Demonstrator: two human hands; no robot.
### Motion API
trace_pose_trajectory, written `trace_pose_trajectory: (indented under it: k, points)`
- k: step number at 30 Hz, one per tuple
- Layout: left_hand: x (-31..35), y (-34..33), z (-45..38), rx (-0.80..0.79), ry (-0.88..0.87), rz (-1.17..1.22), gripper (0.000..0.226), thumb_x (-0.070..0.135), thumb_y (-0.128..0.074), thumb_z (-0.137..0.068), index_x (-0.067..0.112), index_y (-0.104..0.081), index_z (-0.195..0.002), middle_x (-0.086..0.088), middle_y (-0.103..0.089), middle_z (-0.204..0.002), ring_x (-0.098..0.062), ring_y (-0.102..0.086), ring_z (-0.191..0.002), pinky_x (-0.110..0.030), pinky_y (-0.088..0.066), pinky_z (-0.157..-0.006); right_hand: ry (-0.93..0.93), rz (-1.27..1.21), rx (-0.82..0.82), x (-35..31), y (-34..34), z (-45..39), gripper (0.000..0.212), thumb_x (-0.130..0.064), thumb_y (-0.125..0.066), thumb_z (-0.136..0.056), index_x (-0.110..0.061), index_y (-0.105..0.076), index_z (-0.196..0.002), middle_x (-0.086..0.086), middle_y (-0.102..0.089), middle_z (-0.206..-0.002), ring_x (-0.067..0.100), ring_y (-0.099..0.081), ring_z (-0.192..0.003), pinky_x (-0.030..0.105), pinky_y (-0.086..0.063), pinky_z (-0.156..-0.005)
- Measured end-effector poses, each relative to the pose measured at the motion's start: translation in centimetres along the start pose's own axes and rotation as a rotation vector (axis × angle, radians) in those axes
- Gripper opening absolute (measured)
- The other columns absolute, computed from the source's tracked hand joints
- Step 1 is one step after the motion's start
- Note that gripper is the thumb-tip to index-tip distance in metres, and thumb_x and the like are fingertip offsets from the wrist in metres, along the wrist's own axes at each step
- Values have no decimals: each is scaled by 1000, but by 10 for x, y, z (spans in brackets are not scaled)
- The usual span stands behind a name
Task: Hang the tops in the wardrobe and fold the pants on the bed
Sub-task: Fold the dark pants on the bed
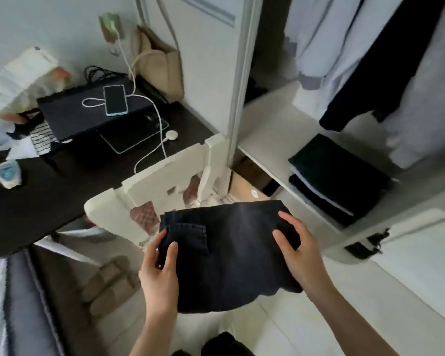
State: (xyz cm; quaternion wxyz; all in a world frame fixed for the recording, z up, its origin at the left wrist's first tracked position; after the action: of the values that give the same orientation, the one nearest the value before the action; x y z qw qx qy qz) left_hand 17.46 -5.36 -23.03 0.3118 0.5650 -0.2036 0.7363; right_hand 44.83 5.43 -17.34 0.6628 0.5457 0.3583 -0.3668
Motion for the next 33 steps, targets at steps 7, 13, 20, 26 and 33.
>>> trace_pose_trajectory:
  k: [7,13,20,26,33]
  points:
    - [-6,-140,-34,-340,93,-84,33,22,-66,-92,43,-64,-116,6,-65,-122,-16,-59,-117,-45,-46,-105,-271,-225,210,66,73,-35,40,-8,-58,-92,-30,-56,-125,-5,-53,-129,16,-49,-118,30,-41,-94]
    - [8,-243,-78,-651,217,-111,53,4,-70,-84,40,-61,-122,5,-64,-122,-21,-62,-111,-47,-52,-97,-443,-474,470,97,104,-81,43,2,-57,-88,-36,-67,-107,2,-60,-122,24,-57,-110,42,-50,-94]
    - [45,-435,-133,-1006,374,67,60,-13,-63,-82,22,-59,-130,-2,-63,-127,-27,-60,-118,-44,-55,-90,-391,-459,885,93,196,-166,42,5,-52,-88,-30,-72,-98,2,-62,-123,21,-57,-114,34,-46,-99]
    - [52,-580,-147,-1241,183,-96,68,-13,-59,-86,27,-48,-140,0,-57,-134,-20,-58,-119,-42,-52,-96,-276,15,1148,107,251,-217,37,4,-49,-88,-15,-65,-115,9,-60,-123,19,-56,-113,15,-38,-96]
    - [-44,-624,-180,-1214,-185,-872,53,20,-54,-98,16,-37,-148,-14,-48,-141,-38,-50,-127,-51,-42,-106,-817,342,599,228,215,-254,63,-16,-53,-80,-12,-41,-142,22,-43,-141,37,-42,-128,34,-35,-105]
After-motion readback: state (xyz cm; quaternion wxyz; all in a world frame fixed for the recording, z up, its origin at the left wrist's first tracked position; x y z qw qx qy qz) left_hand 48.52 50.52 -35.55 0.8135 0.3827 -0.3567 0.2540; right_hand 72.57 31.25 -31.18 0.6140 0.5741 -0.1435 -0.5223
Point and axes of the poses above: each hand's wrist, its own z-axis away from the middle knuckle, its own y-axis out of the back of the hand, x = y × z, the point moved 7 cm from there along -z, towards the middle knuckle
